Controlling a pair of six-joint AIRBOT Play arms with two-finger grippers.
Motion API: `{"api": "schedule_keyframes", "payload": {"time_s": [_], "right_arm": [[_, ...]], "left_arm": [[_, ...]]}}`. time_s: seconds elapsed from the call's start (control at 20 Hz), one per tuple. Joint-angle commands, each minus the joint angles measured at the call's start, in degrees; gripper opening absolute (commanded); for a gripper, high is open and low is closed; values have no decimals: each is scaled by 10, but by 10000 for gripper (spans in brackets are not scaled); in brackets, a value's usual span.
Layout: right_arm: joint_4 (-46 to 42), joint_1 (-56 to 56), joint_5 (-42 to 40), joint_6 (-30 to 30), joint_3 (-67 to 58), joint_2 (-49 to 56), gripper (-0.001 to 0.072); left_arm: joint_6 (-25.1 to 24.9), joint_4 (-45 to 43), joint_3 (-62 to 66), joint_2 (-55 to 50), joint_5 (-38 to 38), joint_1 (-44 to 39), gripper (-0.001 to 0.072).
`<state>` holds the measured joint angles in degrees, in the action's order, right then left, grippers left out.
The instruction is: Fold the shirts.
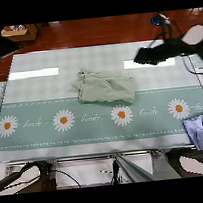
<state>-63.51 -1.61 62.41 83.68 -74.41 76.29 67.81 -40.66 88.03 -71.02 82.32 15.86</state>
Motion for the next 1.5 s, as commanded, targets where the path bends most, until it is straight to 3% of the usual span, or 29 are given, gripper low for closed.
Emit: {"api": "schedule_keyframes", "payload": {"time_s": [0.0,0.05,0.2,0.35,0.75,0.8,0.9,1.0,1.05,1.25,1.35,1.45], "right_arm": [[-44,143,108,-13,52,-15,495],[0,167,97,-31,89,-15,591],[121,180,30,-95,191,-15,591],[201,145,-67,-113,266,-12,586],[451,14,-156,-249,276,116,575],[473,4,-157,-250,276,129,509],[499,-4,-158,-267,276,141,235],[511,6,-144,-290,272,141,70],[510,20,-114,-302,263,140,25],[499,109,18,-316,223,64,24],[447,169,40,-262,195,-17,24],[372,237,75,-168,162,-101,25]], "left_arm": [[15,-91,-5,-3,16,-9,32],[15,-91,-12,-3,18,-9,32],[15,-91,-49,-3,18,-9,32],[24,-90,-92,-3,18,-9,33],[30,-73,-124,-1,19,-28,32],[35,-68,-124,-1,19,-32,32],[41,-67,-124,-1,20,-38,32],[47,-67,-124,-1,20,-45,32],[49,-67,-124,-1,22,-45,33],[49,-65,-123,4,33,-46,32],[49,-65,-123,5,33,-46,32],[49,-65,-123,5,33,-46,32]]}}
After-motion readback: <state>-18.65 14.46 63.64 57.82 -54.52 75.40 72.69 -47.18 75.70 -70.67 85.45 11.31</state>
